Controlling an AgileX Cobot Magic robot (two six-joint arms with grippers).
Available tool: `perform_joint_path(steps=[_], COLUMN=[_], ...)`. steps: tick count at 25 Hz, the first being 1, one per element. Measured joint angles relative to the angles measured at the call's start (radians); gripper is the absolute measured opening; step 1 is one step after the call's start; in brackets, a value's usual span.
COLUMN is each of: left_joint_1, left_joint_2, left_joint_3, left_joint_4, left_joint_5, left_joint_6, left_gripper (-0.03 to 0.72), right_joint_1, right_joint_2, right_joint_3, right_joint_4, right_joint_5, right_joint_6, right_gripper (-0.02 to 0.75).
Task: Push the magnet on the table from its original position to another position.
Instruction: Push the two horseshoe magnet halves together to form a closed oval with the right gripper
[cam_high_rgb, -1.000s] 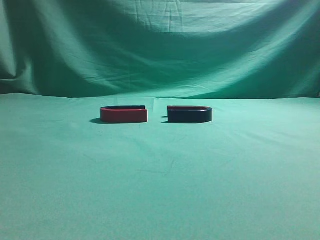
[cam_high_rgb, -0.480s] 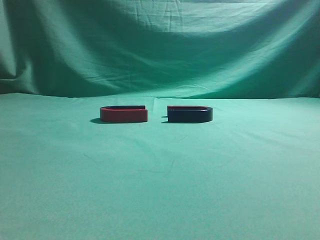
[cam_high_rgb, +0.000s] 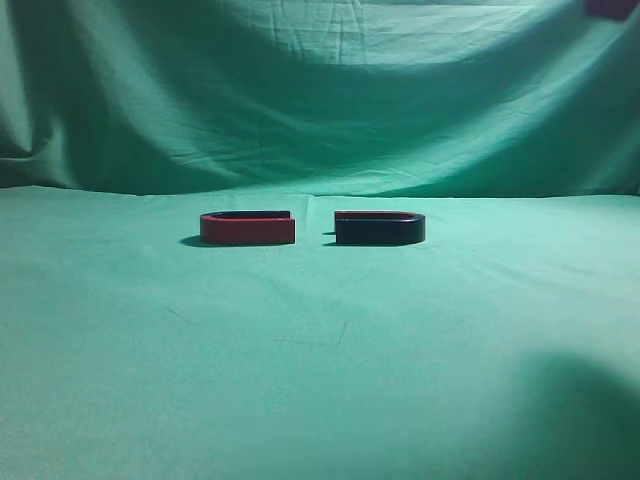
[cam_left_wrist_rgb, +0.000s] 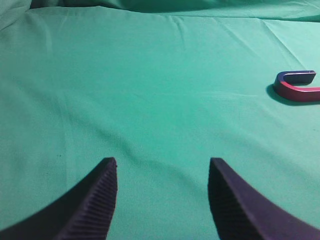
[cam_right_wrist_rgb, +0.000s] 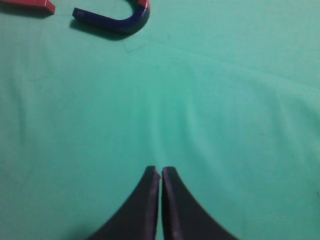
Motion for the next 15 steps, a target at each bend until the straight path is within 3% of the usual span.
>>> perform_joint_path(steps=[4,15], left_joint_1=[0.000,0.000], left_joint_2=[0.000,0.000], left_joint_3=[0.000,0.000], left_joint_4=[0.000,0.000], left_joint_5=[0.000,0.000], left_joint_6=[0.000,0.000], left_gripper=[0.372,0.372], right_joint_1=[0.041,0.042], right_joint_2=[0.171,0.543], right_joint_3=[-0.125,-0.434], right_joint_4=[-0.055,-0.070], right_joint_5=[0.016,0.041], right_joint_6=[0.103,0.147], right_gripper=[0.000,0.000])
